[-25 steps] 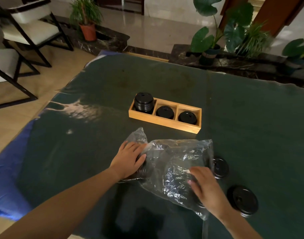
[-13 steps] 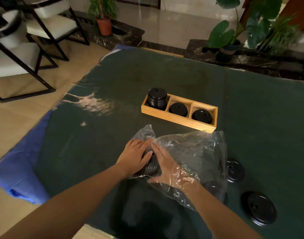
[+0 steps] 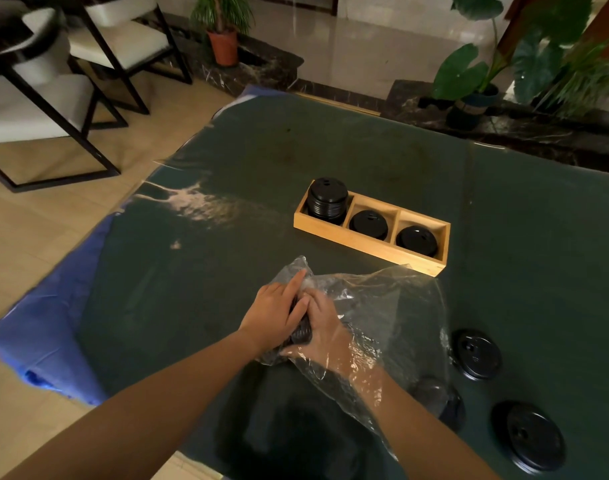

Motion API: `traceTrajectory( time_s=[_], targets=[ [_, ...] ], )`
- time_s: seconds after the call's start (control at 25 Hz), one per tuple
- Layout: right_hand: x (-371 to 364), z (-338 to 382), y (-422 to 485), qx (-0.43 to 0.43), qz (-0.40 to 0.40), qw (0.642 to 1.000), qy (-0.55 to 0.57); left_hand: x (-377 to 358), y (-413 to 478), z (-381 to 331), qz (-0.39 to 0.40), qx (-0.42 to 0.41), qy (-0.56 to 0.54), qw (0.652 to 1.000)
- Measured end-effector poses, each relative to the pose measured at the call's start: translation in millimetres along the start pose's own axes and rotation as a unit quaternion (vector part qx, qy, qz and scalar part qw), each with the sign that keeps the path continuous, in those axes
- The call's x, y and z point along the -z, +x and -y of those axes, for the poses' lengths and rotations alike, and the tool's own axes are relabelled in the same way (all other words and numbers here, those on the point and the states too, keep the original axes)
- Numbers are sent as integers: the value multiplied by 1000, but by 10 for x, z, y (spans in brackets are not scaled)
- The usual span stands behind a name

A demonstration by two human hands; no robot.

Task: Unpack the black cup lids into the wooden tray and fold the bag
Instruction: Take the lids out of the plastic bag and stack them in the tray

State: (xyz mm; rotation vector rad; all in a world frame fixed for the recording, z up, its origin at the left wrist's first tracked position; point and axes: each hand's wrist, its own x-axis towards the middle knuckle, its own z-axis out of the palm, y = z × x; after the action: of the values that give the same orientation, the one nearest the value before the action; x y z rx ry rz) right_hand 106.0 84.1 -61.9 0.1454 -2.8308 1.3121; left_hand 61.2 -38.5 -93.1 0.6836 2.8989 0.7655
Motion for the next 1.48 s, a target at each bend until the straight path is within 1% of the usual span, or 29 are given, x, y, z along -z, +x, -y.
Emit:
traceTrajectory(
  time_s=[0.04,0.08,0.16,0.2,0.4,0.48,0.68,0.76,0.84,0.92,0.96,1.0,1.04,1.08,1.16,1.28,1.36,1.48],
  targets=[
    [-29,-69,16,-3,-18,1000,13,-1,2,7,-2,0,-2,1000],
    [-16,-126,14,5,6,1000,7,-3,4,13,0,-1,-3,1000],
    [53,-278,-26,18,80,997,1,-10,6,6,5,-3,-5,1000],
    [93,-386,-40,10,85,996,14,-15,12,-5,6,-3,-4,1000],
    [186,-672,-109,-40,61,993,90,-25,29,-24,38,-9,39,998],
    [231,-780,-163,-48,47,994,91,-32,18,-38,42,-14,52,998],
    [365,-940,-312,-58,71,992,87,-66,-14,-68,42,-21,64,997],
    [421,-960,-358,-68,66,991,99,-64,-17,-76,39,-18,70,997],
    [470,-909,-385,-55,42,992,105,-84,-22,-129,39,-7,105,994],
    [491,-877,-401,-26,1,996,87,-128,-17,-232,43,6,149,988],
    [492,-858,-429,-29,-6,997,65,-159,-8,-290,45,9,165,985],
    [473,-848,-472,-42,0,998,49,-190,5,-339,46,9,176,983],
    [443,-848,-518,-74,8,997,12,-215,16,-374,49,6,184,982],
    [396,-894,-560,-82,-8,996,-28,-242,29,-400,54,3,192,980],
    [332,-966,-581,-21,-31,996,-85,-282,44,-423,66,-2,210,976],
    [316,-971,-493,38,11,991,-126,-308,52,-412,70,-3,217,974],
    [300,-1007,-452,46,29,986,-159,-307,52,-395,63,0,206,977],
    [273,-1034,-441,52,19,980,-191,-290,46,-378,50,2,182,982]
  ],
)
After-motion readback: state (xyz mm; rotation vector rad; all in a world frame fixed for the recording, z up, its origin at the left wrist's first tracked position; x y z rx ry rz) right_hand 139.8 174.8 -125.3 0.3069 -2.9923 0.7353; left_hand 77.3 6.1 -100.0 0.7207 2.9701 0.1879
